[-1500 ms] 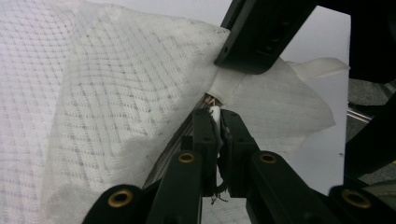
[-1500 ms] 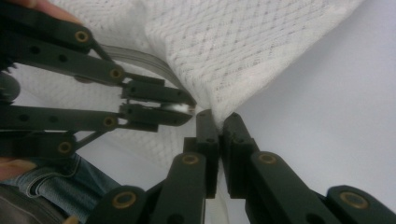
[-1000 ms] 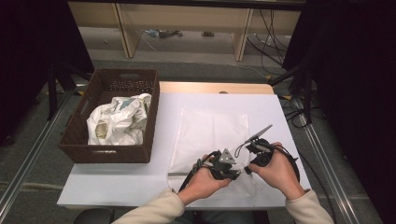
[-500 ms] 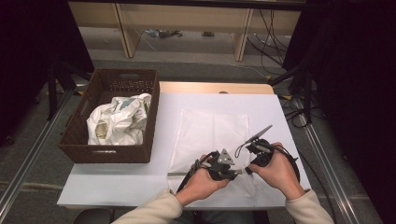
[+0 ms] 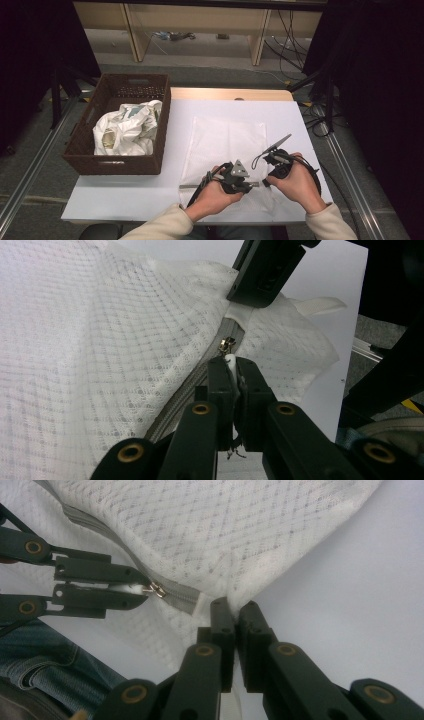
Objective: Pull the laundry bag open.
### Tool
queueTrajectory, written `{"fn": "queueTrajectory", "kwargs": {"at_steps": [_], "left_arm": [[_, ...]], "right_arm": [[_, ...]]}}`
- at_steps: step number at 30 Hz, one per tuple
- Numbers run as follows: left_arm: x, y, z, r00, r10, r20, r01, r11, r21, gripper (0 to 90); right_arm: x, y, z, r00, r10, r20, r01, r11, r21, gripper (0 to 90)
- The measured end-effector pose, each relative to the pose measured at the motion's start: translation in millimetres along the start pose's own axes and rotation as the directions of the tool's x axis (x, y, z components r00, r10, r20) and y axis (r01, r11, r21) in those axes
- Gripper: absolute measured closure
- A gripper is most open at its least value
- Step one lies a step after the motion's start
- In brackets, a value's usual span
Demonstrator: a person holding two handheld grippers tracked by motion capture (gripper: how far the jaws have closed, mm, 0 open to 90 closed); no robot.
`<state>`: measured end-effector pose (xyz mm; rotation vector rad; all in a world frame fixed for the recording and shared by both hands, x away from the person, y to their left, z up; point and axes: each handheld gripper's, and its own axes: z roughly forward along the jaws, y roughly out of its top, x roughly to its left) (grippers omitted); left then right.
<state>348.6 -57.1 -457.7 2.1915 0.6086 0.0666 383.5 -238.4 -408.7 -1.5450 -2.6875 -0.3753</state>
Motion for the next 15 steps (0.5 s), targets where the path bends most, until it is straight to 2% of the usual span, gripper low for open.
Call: {"fn": "queueTrajectory", "kwargs": {"at_steps": [1, 2, 3, 4, 5, 7, 8, 9, 10, 11, 12, 13, 14, 15], "left_arm": [[0.5, 0.0, -0.5, 1.0000, 0.007, -0.002, -0.007, 1.0000, 0.000, 85.9], [3.5, 0.6, -3.4, 0.9986, 0.053, 0.000, -0.053, 0.9978, 0.040, 85.9], [3.6, 0.4, -3.9, 0.9986, 0.052, -0.001, -0.052, 0.9978, 0.041, 86.0], [0.1, -0.4, -1.2, 1.0000, 0.000, -0.004, 0.000, 1.0000, -0.004, 86.0], [0.6, -0.6, -2.2, 1.0000, 0.005, -0.004, -0.005, 1.0000, 0.004, 86.0], [1.0, -1.0, -3.2, 1.0000, 0.002, -0.006, -0.002, 1.0000, 0.005, 86.0], [5.0, -0.9, -7.2, 0.9987, 0.051, -0.006, -0.050, 0.9976, 0.048, 86.0], [5.0, -0.9, -7.2, 0.9987, 0.051, -0.006, -0.050, 0.9976, 0.048, 86.0], [2.6, -1.9, -5.3, 0.9999, 0.006, -0.012, -0.006, 0.9999, 0.009, 86.0], [2.8, -2.4, -5.8, 1.0000, 0.000, -0.010, 0.000, 1.0000, 0.009, 86.0], [4.2, -2.3, -7.4, 0.9998, 0.018, -0.013, -0.017, 0.9996, 0.021, 86.0], [4.0, -2.6, -7.5, 0.9997, 0.011, -0.020, -0.010, 0.9998, 0.017, 86.0], [4.0, -2.7, -8.4, 0.9998, 0.015, -0.014, -0.015, 0.9997, 0.022, 86.0], [3.3, -3.1, -7.3, 0.9999, -0.004, -0.010, 0.004, 1.0000, 0.003, 86.0]], "right_arm": [[0.7, 0.1, 0.0, 1.0000, 0.007, 0.004, -0.007, 1.000, 0.003, 87.2], [0.7, 0.2, 0.2, 1.0000, 0.009, 0.002, -0.009, 1.000, 0.004, 87.3], [0.3, 0.5, 0.4, 1.0000, 0.002, 0.004, -0.002, 1.000, 0.006, 87.2], [1.2, 0.5, -0.3, 0.9998, 0.021, -0.005, -0.021, 1.000, 0.016, 87.3], [0.6, 0.5, -0.2, 0.9999, 0.012, -0.004, -0.012, 1.000, 0.015, 87.3], [2.1, 0.3, -0.5, 0.9994, 0.035, -0.002, -0.035, 0.999, 0.021, 87.3], [2.4, -0.3, -0.9, 0.9989, 0.046, -0.008, -0.046, 0.999, 0.028, 87.3], [2.4, -0.3, -0.9, 0.9989, 0.046, -0.008, -0.046, 0.999, 0.028, 87.3], [2.1, -0.2, -0.7, 0.9990, 0.044, -0.008, -0.043, 0.999, 0.029, 87.2], [2.1, -0.2, -0.7, 0.9990, 0.044, -0.008, -0.043, 0.999, 0.029, 87.2], [1.4, -0.3, -0.3, 0.9993, 0.036, -0.005, -0.036, 0.999, 0.020, 87.2], [-0.6, -0.3, 1.1, 0.9999, 0.011, -0.004, -0.011, 1.000, -0.001, 87.3], [1.9, -0.3, -0.6, 0.9991, 0.042, -0.011, -0.041, 0.999, 0.026, 87.3], [2.3, -0.2, -1.0, 0.9990, 0.044, -0.004, -0.044, 0.999, 0.029, 87.3]]}}
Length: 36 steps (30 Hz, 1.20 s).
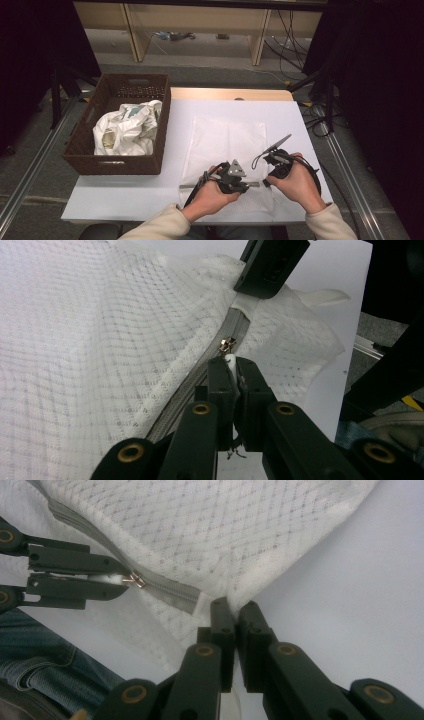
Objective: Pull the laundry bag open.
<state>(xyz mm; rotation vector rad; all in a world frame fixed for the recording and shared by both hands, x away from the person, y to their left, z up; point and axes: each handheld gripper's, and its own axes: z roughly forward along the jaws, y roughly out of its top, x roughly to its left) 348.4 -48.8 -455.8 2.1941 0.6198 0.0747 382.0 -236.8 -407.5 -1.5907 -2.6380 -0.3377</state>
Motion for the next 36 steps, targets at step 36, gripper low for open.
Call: {"fn": "queueTrajectory", "kwargs": {"at_steps": [36], "left_arm": [[7.1, -7.3, -13.1, 0.9999, 0.004, -0.012, -0.004, 0.9994, 0.034, 86.0]], "right_arm": [[-3.3, -0.4, 2.5, 0.9999, -0.011, 0.011, 0.011, 1.000, -0.017, 87.2]]}}
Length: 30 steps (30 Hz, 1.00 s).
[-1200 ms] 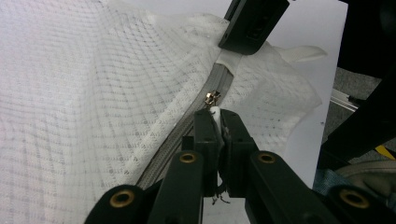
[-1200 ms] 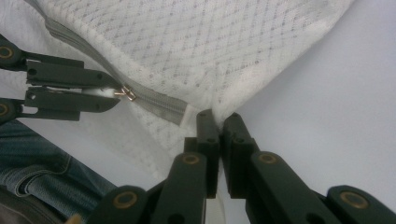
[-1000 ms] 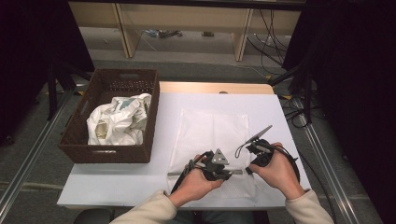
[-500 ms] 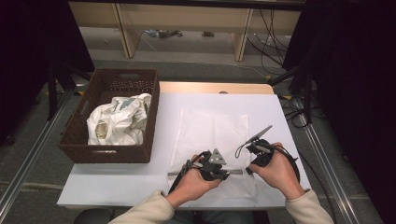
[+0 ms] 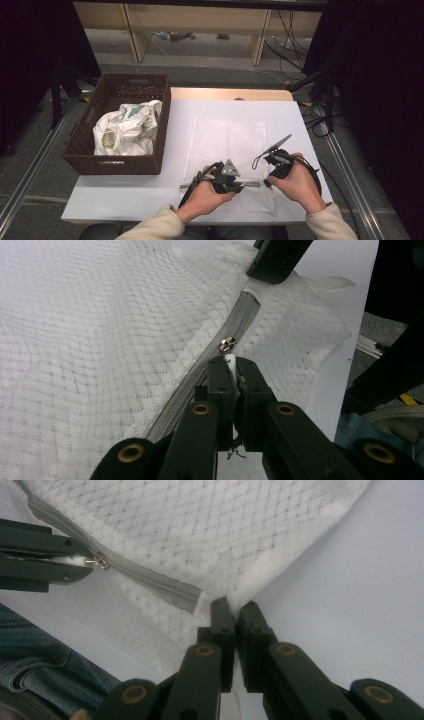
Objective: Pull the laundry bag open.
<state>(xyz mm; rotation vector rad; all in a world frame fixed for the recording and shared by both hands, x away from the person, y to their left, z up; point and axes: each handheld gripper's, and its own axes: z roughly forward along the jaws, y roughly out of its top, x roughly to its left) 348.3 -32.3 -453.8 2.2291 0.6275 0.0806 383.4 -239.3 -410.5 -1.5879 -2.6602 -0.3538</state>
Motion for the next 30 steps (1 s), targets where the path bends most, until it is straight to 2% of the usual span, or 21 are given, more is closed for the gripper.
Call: {"fn": "queueTrajectory", "kwargs": {"at_steps": [1, 4, 5, 6, 7, 9, 10, 13, 16, 18, 19, 20, 21, 22, 23, 24, 25, 27, 28, 29, 30], "left_arm": [[-1.7, -0.7, 1.0, 0.9994, -0.035, 0.000, 0.035, 0.9992, -0.018, 86.0], [-0.3, -1.8, -2.2, 0.9996, -0.025, -0.009, 0.025, 0.9997, -0.002, 86.0], [-0.4, -2.3, -2.5, 0.9994, -0.034, -0.004, 0.034, 0.9994, -0.012, 86.0], [1.4, -2.6, -4.2, 0.9999, -0.016, 0.000, 0.016, 0.9999, 0.002, 86.0], [-0.9, -3.6, -3.7, 0.9982, -0.059, -0.003, 0.059, 0.9981, -0.017, 86.0], [2.3, -4.0, -6.5, 0.9997, -0.023, -0.003, 0.023, 0.9997, 0.000, 86.0], [1.5, -5.1, -6.7, 0.9988, -0.049, -0.009, 0.049, 0.9988, -0.007, 86.0], [3.1, -5.6, -8.1, 0.9995, -0.030, -0.007, 0.030, 0.9995, -0.010, 86.0], [1.8, -7.2, -8.6, 0.9981, -0.062, -0.001, 0.062, 0.9979, -0.019, 86.0], [3.3, -7.3, -10.2, 0.9991, -0.041, -0.010, 0.041, 0.9991, -0.014, 86.0], [5.5, -7.5, -12.3, 0.9999, -0.014, -0.002, 0.014, 0.9998, 0.012, 86.0], [6.0, -7.6, -12.7, 0.9999, -0.010, -0.006, 0.010, 0.9999, 0.007, 86.0], [4.9, -8.1, -11.7, 0.9994, -0.033, -0.013, 0.033, 0.9994, -0.015, 86.0], [5.6, -8.2, -11.9, 0.9997, -0.025, -0.003, 0.024, 0.9995, -0.022, 86.0], [4.2, -8.9, -11.9, 0.9986, -0.052, -0.012, 0.051, 0.9983, -0.027, 86.0], [6.5, -8.9, -14.2, 0.9998, -0.018, -0.011, 0.018, 0.9998, -0.010, 86.0], [5.0, -9.6, -13.4, 0.9987, -0.050, -0.012, 0.049, 0.9984, -0.027, 86.0], [6.8, -10.2, -16.2, 0.9994, -0.028, -0.019, 0.028, 0.9996, -0.005, 86.0], [8.7, -10.0, -16.2, 0.9997, -0.004, -0.024, 0.003, 0.9999, -0.015, 86.0], [7.0, -11.1, -16.8, 0.9991, -0.035, -0.023, 0.034, 0.9993, -0.013, 86.0], [7.5, -11.3, -17.6, 0.9993, -0.031, -0.023, 0.031, 0.9995, -0.009, 86.0]], "right_arm": [[-2.0, 0.4, 0.7, 0.9996, -0.027, 0.006, 0.027, 1.000, -0.006, 87.2], [-3.2, 0.6, 1.5, 0.9992, -0.040, 0.005, 0.040, 0.999, -0.013, 87.3], [-1.5, 0.2, 0.9, 0.9999, -0.012, 0.009, 0.012, 1.000, -0.006, 87.2], [1.6, -0.1, -0.3, 0.9994, 0.034, 0.000, -0.034, 0.999, 0.014, 87.2], [1.6, -0.1, -0.3, 0.9994, 0.034, 0.000, -0.034, 0.999, 0.014, 87.2], [-0.3, 0.4, -0.3, 1.0000, 0.009, 0.002, -0.009, 1.000, 0.013, 87.2], [-0.1, 0.3, -0.4, 0.9999, 0.015, 0.000, -0.015, 1.000, 0.013, 87.2], [-0.7, 0.4, -0.4, 0.9999, 0.012, 0.000, -0.012, 1.000, 0.017, 87.2], [-0.7, 0.3, -0.2, 0.9999, 0.011, 0.000, -0.011, 1.000, 0.018, 87.2], [-0.9, 0.4, -0.1, 0.9999, 0.011, 0.001, -0.011, 1.000, 0.018, 87.2], [-0.7, 0.4, -0.1, 0.9999, 0.014, 0.001, -0.014, 1.000, 0.019, 87.2], [-0.9, 0.4, 0.0, 0.9999, 0.013, 0.000, -0.013, 1.000, 0.019, 87.2], [-3.2, 0.5, 1.3, 0.9998, -0.016, 0.006, 0.016, 1.000, 0.000, 87.2], [-4.8, 0.4, 2.5, 0.9995, -0.031, 0.007, 0.031, 0.999, -0.015, 87.2], [-4.8, 0.4, 2.5, 0.9995, -0.031, 0.007, 0.031, 0.999, -0.015, 87.2], [-4.6, 0.6, 1.7, 0.9995, -0.029, 0.008, 0.029, 1.000, -0.008, 87.2], [-4.7, 0.6, 1.7, 0.9995, -0.029, 0.009, 0.029, 1.000, -0.007, 87.2], [-3.7, 0.7, 2.5, 0.9999, -0.013, 0.011, 0.013, 1.000, -0.012, 87.2], [-4.0, 0.4, 2.0, 0.9998, -0.019, 0.007, 0.019, 1.000, -0.013, 87.2], [-3.0, -0.1, 2.0, 1.0000, -0.001, 0.006, 0.001, 1.000, -0.012, 87.2], [-1.6, -0.1, 0.4, 0.9996, 0.028, -0.002, -0.028, 1.000, 0.009, 87.2]]}}
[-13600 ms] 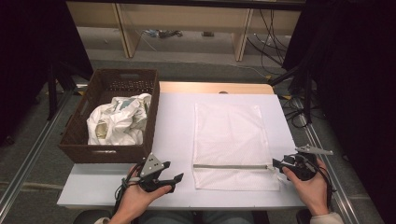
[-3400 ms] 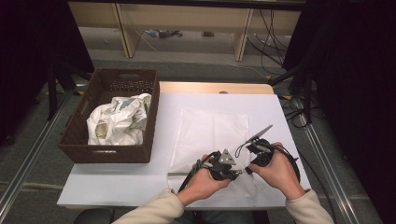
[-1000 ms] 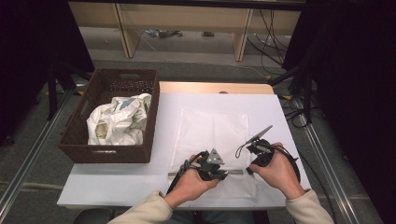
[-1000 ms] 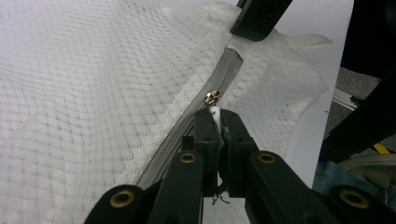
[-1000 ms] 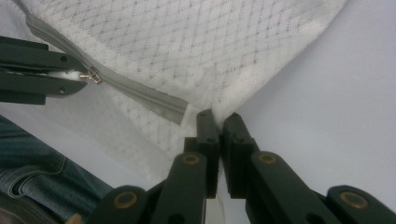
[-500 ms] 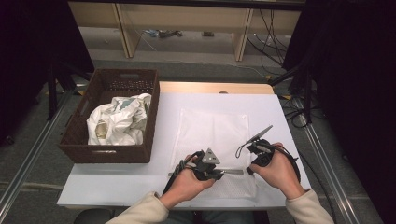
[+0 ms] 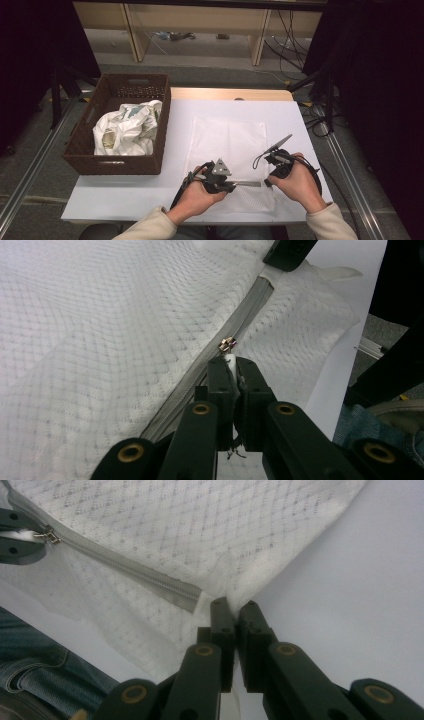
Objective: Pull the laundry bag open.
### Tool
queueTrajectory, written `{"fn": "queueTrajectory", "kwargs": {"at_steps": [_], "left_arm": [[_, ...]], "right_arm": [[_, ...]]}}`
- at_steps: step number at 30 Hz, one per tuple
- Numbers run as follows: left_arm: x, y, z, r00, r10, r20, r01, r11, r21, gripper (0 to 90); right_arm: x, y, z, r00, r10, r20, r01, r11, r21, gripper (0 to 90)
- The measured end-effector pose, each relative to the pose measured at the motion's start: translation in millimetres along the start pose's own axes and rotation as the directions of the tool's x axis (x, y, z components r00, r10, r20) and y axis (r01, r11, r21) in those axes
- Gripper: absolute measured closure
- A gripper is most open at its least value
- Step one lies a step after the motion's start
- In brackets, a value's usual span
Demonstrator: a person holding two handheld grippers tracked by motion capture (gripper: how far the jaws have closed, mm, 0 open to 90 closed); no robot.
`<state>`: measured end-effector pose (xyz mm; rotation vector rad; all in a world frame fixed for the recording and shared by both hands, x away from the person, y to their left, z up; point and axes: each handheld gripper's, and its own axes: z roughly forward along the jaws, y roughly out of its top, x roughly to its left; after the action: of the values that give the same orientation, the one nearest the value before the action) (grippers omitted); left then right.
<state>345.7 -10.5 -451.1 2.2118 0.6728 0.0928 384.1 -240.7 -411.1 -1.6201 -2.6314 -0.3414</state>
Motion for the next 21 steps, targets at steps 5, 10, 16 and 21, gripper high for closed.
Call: {"fn": "queueTrajectory", "kwargs": {"at_steps": [5, 10, 16, 21], "left_arm": [[0.6, -1.2, -2.4, 1.0000, -0.006, -0.003, 0.006, 1.0000, -0.006, 86.0], [1.8, -2.2, -4.4, 0.9999, -0.003, -0.014, 0.003, 1.0000, 0.002, 86.0], [1.0, -3.7, -5.9, 0.9998, -0.019, -0.009, 0.019, 0.9998, -0.004, 86.0], [1.9, -5.2, -8.3, 0.9997, -0.020, -0.016, 0.020, 0.9998, 0.003, 86.0]], "right_arm": [[-3.6, 0.6, 0.7, 0.9987, -0.051, 0.008, 0.051, 0.999, -0.016, 87.2], [-3.0, 0.0, 2.1, 0.9991, -0.041, 0.009, 0.041, 0.999, -0.030, 87.2], [-2.6, 0.3, 1.6, 0.9998, -0.017, 0.013, 0.018, 1.000, -0.018, 87.2], [-2.5, 0.2, 0.0, 0.9999, -0.015, 0.007, 0.015, 1.000, 0.002, 87.2]]}}
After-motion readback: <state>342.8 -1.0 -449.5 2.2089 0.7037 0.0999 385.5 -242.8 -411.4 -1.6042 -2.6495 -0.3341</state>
